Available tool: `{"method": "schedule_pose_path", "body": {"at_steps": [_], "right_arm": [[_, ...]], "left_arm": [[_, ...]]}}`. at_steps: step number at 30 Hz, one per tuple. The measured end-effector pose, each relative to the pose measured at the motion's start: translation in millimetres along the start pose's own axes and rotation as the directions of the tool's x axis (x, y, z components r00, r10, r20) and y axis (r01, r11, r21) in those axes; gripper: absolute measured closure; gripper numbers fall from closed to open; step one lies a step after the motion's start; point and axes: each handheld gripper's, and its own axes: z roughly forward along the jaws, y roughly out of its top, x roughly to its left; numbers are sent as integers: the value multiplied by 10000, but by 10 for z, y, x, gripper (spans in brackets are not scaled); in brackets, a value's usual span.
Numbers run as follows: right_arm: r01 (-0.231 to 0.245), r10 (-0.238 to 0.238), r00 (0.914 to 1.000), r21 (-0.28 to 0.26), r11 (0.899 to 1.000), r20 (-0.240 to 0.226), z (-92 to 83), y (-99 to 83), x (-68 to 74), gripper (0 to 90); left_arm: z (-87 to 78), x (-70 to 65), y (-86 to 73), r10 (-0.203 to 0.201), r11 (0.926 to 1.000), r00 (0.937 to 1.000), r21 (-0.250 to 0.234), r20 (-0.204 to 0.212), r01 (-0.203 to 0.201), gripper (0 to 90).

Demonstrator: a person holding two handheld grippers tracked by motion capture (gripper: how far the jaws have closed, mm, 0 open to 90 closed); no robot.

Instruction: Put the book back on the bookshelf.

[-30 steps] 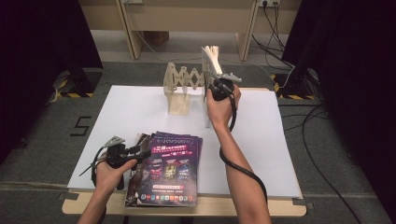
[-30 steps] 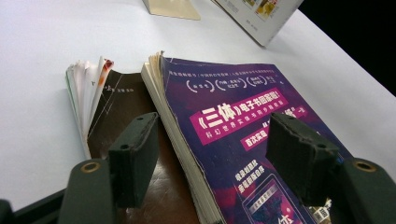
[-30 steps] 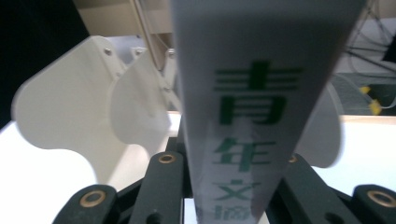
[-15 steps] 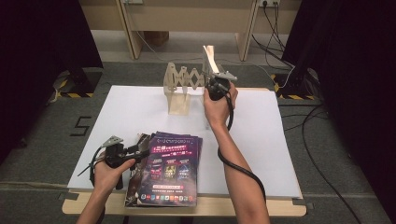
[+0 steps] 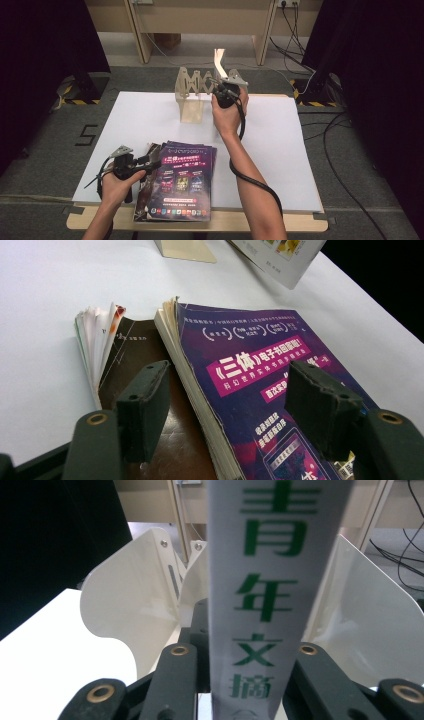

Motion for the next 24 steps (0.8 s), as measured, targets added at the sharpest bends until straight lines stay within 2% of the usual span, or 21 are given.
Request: {"method": "schedule_pose_path", "body": {"at_steps": [4,8,12,18,21,24], "right_arm": [[9,-10,10000,-95,10000,-68,-42,23,-21,747],[92,-82,9995,-303,9995,320,-108,57,-108,748],[-15,61,9977,-671,9977,681,-157,117,-237,747],[-58,158,9953,-1041,9945,955,-124,192,-351,748],[198,-69,9944,-1214,9924,1059,-86,136,-354,747],[268,-144,9943,-1167,9928,1060,-17,34,-376,746]], "left_arm": [[-1,-6,6,-1,10000,10000,-12,25,1,335],[-4,-2,8,-4,10000,10000,-56,-11,4,335],[10,-4,1,0,10000,10000,0,-1,0,335],[7,1,1,-1,10000,10000,3,-2,1,335],[9,9,-3,7,10000,10000,25,-15,-7,336],[10,3,-11,27,10000,10000,69,0,-27,336]]}}
